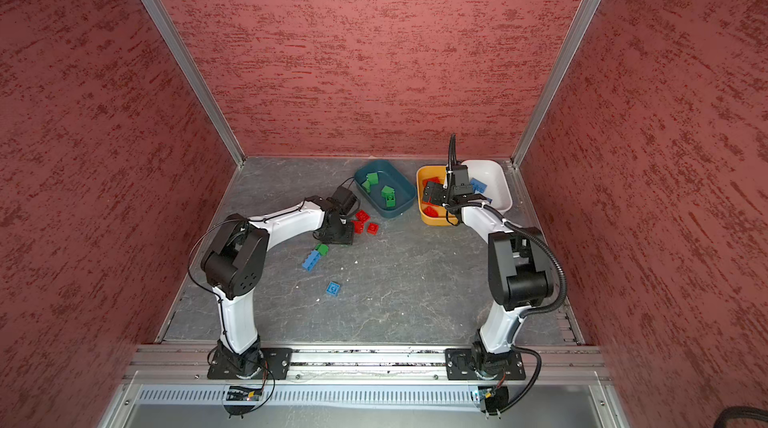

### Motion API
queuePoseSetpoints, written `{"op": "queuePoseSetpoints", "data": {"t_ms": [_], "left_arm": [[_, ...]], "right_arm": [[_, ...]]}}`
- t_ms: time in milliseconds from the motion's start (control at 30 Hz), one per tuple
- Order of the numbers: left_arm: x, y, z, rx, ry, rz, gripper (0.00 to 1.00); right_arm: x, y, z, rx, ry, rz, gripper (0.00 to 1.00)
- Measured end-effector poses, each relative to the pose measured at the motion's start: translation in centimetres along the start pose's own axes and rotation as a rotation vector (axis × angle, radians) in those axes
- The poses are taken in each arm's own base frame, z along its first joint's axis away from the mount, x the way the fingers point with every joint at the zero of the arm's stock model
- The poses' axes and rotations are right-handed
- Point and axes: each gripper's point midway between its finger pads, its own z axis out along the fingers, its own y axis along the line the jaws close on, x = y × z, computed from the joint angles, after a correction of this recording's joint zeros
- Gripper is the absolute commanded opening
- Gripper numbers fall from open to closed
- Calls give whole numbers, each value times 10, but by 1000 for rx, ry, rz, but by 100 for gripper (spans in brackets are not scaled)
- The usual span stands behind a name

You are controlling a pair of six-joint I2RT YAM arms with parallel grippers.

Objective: Sort the legos into containers by color
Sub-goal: 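Grasp a green brick from the pile with the left gripper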

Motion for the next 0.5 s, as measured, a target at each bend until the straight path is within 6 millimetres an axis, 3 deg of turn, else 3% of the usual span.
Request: {"op": "queuePoseSetpoints", "data": {"t_ms": [233, 500], "left_arm": [[-1, -3, 4, 6, 1, 17, 54], [-4, -3, 5, -28, -14, 26, 43]], "right_arm": [[0, 0, 0, 0, 0, 3, 99], [0, 0, 0, -1, 0, 4, 99]]}}
